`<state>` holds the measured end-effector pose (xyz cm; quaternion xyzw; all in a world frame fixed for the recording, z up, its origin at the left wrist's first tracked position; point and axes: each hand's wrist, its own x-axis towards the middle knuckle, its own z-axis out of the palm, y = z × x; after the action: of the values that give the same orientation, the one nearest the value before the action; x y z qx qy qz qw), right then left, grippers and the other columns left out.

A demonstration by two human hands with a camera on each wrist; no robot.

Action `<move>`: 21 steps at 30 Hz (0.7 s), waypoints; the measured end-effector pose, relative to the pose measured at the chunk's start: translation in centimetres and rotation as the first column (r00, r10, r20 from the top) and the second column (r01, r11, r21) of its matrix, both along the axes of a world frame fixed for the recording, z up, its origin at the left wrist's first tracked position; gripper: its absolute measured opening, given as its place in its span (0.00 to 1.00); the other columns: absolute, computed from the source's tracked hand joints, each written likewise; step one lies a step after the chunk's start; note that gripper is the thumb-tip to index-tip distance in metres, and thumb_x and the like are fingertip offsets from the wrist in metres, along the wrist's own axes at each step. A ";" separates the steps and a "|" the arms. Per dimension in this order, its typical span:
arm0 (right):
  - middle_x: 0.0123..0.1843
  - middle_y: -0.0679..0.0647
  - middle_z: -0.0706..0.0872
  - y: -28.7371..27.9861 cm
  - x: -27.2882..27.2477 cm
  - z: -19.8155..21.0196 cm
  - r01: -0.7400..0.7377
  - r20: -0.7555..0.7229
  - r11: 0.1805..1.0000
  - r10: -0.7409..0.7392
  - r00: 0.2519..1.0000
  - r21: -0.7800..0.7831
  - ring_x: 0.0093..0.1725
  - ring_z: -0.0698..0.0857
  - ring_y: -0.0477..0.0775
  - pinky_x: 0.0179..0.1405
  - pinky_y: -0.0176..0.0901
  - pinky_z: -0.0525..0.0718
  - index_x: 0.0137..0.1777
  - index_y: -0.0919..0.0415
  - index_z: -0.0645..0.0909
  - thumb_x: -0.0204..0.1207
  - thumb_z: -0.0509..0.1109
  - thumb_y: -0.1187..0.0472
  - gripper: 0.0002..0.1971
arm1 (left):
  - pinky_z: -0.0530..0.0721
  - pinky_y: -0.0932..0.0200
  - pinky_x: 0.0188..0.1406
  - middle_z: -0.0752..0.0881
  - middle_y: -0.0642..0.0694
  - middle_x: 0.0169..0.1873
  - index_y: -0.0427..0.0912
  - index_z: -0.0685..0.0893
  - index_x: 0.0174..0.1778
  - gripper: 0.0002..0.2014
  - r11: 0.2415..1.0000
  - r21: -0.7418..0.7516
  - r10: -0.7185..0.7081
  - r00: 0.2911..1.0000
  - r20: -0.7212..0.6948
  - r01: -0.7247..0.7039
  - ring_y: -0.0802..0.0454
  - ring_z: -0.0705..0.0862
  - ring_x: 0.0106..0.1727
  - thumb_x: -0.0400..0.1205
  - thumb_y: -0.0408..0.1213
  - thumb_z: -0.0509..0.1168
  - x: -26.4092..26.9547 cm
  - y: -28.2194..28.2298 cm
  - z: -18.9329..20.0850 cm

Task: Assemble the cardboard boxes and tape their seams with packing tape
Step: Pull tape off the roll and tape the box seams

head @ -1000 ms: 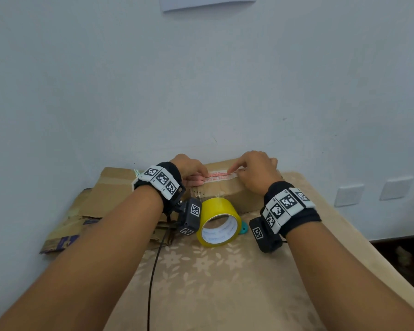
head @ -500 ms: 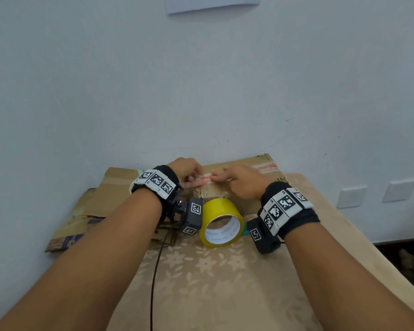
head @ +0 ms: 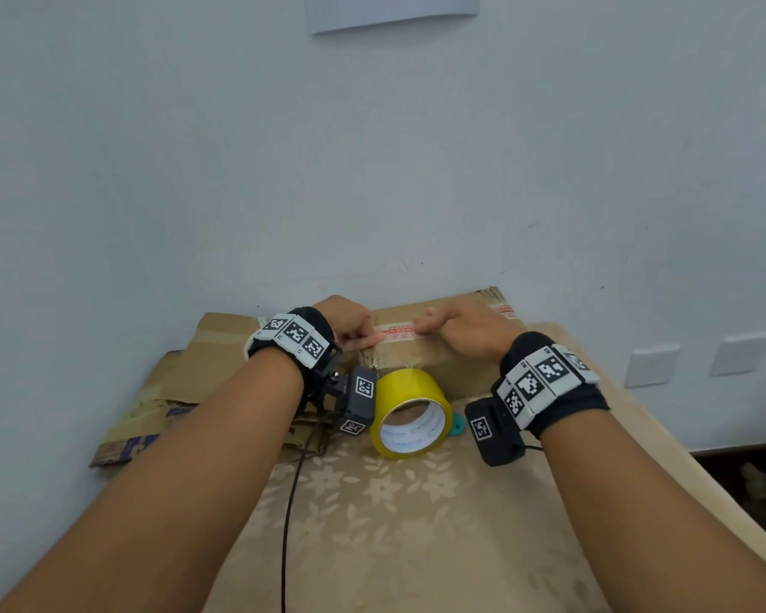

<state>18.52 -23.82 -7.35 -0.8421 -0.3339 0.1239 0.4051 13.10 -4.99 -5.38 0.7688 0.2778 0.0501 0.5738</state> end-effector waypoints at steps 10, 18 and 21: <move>0.70 0.60 0.88 -4.2 2.0 -0.3 0.337 -0.032 0.934 -0.335 0.942 0.117 0.73 0.82 0.62 0.70 0.46 0.77 0.64 0.69 0.90 0.84 0.61 0.71 0.17 | 0.88 0.64 0.23 0.81 0.38 0.41 0.35 0.79 0.43 0.10 0.998 -0.052 0.035 0.992 -0.120 -0.042 0.53 0.81 0.36 0.84 0.16 0.63 -0.6 -0.1 1.0; 0.84 0.58 0.74 -6.1 1.7 -0.8 0.498 -0.111 0.845 -0.485 0.867 0.196 0.82 0.73 0.61 0.80 0.51 0.73 0.84 0.58 0.73 0.83 0.68 0.65 0.28 | 0.89 0.54 0.44 0.84 0.38 0.50 0.31 0.81 0.58 0.17 0.993 0.094 0.075 0.990 -0.121 -0.064 0.48 0.83 0.39 0.79 0.30 0.78 -1.4 0.4 1.3; 0.84 0.61 0.73 -5.8 1.4 -0.7 0.515 -0.179 0.848 -0.491 0.853 0.125 0.81 0.74 0.64 0.79 0.56 0.75 0.85 0.59 0.70 0.85 0.69 0.60 0.29 | 0.88 0.57 0.23 0.92 0.38 0.39 0.32 0.83 0.55 0.11 1.000 0.010 0.017 0.987 -0.161 -0.016 0.48 0.90 0.33 0.83 0.35 0.74 -2.5 -0.5 1.4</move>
<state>19.93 -29.62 -8.06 -0.8519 -0.0813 0.0435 0.5156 10.57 -5.48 -3.93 0.7703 0.3296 -0.0063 0.5458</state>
